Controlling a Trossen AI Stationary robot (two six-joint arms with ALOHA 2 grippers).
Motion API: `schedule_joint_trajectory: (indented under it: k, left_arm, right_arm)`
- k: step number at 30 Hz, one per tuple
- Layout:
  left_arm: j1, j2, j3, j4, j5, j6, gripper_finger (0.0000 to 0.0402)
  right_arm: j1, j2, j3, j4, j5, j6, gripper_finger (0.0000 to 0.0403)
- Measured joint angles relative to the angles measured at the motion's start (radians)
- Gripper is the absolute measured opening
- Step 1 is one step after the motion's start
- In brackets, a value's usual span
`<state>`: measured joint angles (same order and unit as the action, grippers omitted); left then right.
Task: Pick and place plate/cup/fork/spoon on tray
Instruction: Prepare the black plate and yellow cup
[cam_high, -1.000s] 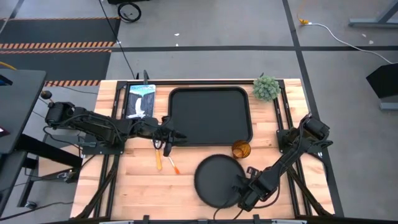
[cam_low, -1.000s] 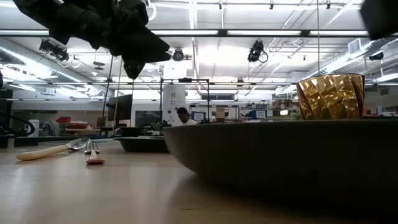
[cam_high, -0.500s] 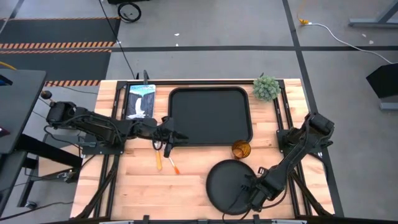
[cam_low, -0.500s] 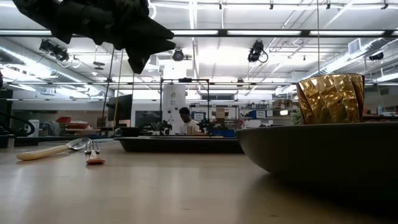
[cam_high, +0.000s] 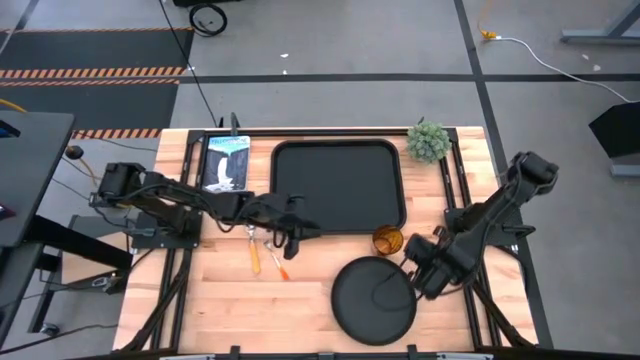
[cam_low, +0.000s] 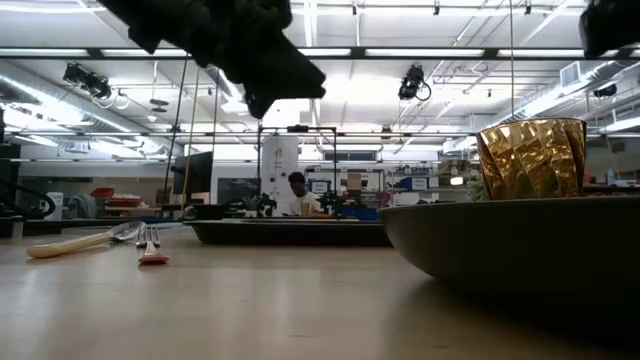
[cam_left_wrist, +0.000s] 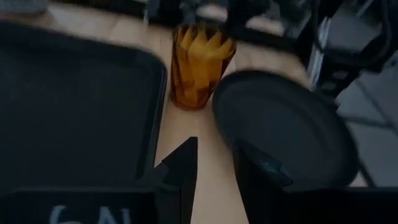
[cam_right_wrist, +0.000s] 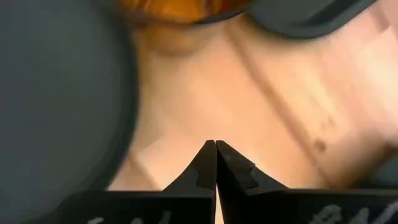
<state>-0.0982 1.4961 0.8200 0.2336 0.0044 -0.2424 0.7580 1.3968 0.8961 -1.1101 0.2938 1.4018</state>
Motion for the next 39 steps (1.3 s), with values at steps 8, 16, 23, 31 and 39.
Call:
schedule_joint_trajectory:
  k: [8,16,23,31,39]
  left_arm:
    - [0.008,0.073,0.111,-0.123,0.010,0.069,0.0114]
    - [0.052,0.074,0.125,-0.164,0.045,0.072,0.0186]
    - [0.058,0.068,0.126,-0.194,0.082,0.088,0.0201]
    - [0.021,0.066,0.126,-0.191,0.082,0.121,0.0172]
    - [0.002,0.066,0.126,-0.217,0.056,0.125,0.0157]
  right_arm:
    - [-0.110,-0.179,-0.245,0.187,0.075,-0.123,0.0004]
    - [-0.247,-0.187,-0.337,0.467,0.107,-0.309,0.0004]
    - [-0.342,-0.115,-0.339,0.666,0.082,-0.472,0.0004]
    - [-0.415,-0.006,-0.339,0.909,0.050,-0.618,0.0004]
    - [-0.433,0.084,-0.271,0.909,0.038,-0.688,0.0004]
